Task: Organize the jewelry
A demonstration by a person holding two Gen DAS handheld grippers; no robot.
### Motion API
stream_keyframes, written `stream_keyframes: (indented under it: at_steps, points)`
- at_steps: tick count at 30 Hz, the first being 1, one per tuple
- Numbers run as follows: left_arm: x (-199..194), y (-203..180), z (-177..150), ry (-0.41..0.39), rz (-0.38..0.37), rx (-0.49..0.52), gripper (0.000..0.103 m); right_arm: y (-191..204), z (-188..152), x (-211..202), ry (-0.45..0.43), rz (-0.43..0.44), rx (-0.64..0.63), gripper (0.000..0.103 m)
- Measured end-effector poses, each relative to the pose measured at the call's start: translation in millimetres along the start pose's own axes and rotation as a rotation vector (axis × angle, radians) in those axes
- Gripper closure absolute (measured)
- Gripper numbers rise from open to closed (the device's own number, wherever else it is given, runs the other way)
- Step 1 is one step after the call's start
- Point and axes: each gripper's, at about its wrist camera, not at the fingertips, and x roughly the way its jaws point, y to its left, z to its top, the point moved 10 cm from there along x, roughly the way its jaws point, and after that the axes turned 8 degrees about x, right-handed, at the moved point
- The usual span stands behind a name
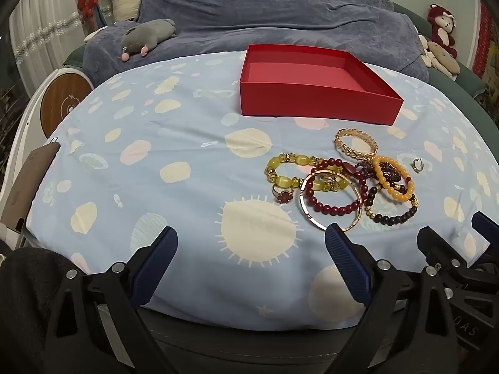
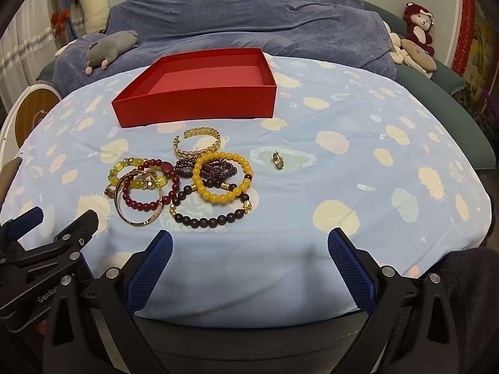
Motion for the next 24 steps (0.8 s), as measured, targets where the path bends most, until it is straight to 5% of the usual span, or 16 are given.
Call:
stream_keyframes:
  at_steps: [24]
  points:
    - [3.3, 4.5, -0.9, 0.007, -0.012, -0.021, 0.012, -2.5, 2.2, -2.6, -0.007, -0.009, 0.006, 0.007]
